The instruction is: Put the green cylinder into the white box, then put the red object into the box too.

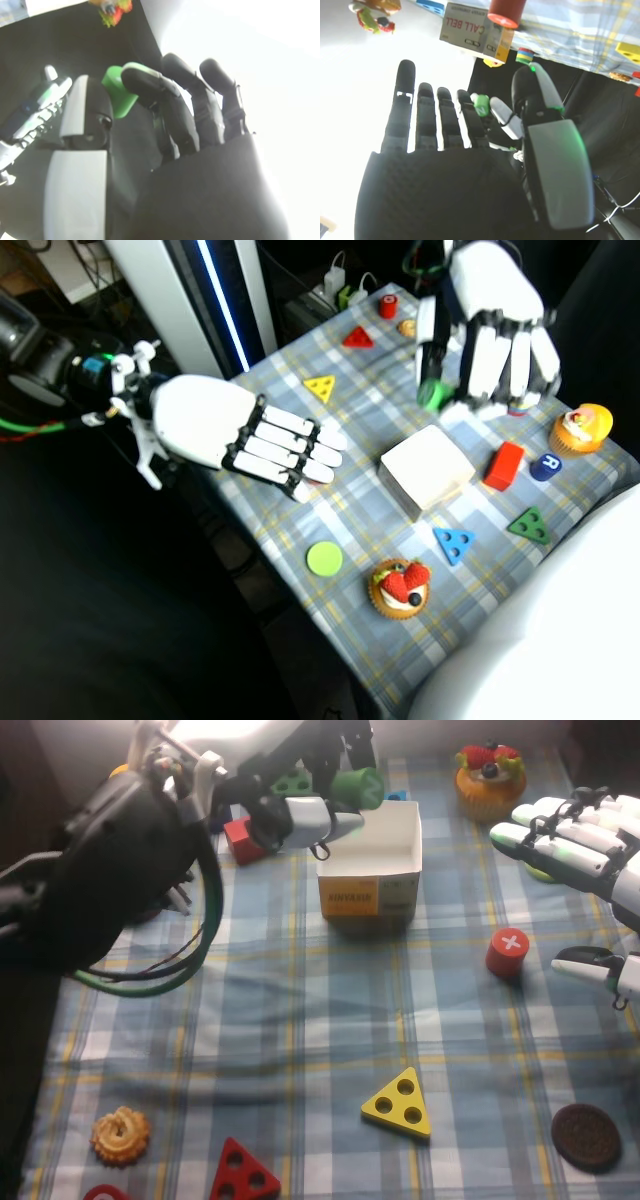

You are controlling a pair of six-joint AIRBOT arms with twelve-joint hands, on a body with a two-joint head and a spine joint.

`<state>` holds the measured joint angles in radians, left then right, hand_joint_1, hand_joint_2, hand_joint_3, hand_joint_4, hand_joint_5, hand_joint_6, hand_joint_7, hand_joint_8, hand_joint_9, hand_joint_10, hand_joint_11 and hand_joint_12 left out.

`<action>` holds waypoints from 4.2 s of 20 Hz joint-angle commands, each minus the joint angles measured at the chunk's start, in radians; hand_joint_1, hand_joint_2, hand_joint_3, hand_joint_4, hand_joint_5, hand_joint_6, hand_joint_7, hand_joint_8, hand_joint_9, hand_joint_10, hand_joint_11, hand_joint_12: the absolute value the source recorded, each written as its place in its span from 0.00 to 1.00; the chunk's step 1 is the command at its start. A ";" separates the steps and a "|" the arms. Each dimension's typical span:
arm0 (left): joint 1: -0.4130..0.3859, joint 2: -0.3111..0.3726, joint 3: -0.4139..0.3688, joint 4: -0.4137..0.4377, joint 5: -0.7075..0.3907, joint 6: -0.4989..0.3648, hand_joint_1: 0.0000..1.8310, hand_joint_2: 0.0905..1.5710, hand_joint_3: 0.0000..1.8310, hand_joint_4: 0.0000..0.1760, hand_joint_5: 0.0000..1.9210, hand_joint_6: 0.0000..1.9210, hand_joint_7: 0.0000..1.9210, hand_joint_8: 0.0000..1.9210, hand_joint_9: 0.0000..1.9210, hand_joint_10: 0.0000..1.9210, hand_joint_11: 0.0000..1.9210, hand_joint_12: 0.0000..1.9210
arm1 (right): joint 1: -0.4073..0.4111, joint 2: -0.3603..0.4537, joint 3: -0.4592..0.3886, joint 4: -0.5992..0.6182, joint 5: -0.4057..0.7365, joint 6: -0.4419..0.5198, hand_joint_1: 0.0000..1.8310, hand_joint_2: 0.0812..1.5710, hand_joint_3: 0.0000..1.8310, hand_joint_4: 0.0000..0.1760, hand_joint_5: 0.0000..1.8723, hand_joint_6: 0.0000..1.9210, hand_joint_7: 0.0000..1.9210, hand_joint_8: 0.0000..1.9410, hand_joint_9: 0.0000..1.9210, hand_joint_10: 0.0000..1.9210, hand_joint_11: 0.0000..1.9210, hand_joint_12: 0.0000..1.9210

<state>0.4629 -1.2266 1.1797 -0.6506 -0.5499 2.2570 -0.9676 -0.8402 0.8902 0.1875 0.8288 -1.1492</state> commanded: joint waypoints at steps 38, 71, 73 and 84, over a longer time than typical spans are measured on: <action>0.188 0.225 -0.245 0.137 -0.391 -0.182 0.27 0.84 0.00 0.55 0.06 0.00 0.05 0.00 0.02 0.00 0.00 0.24 | 0.081 -0.148 0.159 -0.080 -0.090 0.127 0.45 0.80 0.00 0.00 0.10 0.20 0.20 0.02 0.00 0.35 0.00 0.50; 0.331 0.264 -0.315 0.070 -0.518 -0.197 0.31 0.84 0.00 0.41 0.09 0.00 0.08 0.00 0.05 0.00 0.00 0.33 | 0.511 -0.327 0.341 -0.302 -0.261 0.135 0.63 0.79 0.00 0.00 0.34 0.76 0.42 0.72 0.24 0.75 0.00 0.95; 0.335 0.258 -0.315 0.064 -0.519 -0.200 0.31 0.84 0.00 0.30 0.08 0.00 0.08 0.00 0.05 0.00 0.00 0.31 | 0.531 -0.377 0.388 -0.304 -0.307 0.135 0.62 0.79 0.00 0.06 0.38 0.71 0.38 0.76 0.22 0.80 0.06 1.00; 0.356 0.253 -0.314 0.045 -0.526 -0.201 0.30 0.84 0.00 0.31 0.08 0.00 0.08 0.00 0.06 0.00 0.00 0.37 | 0.561 -0.440 0.439 -0.296 -0.366 0.125 0.40 0.73 0.00 0.38 0.01 0.00 0.00 0.00 0.00 0.01 0.00 0.14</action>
<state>0.8268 -0.9745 0.8669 -0.6479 -0.9649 2.0628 -0.4210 -1.2785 1.3235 -0.1135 0.3405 -1.0214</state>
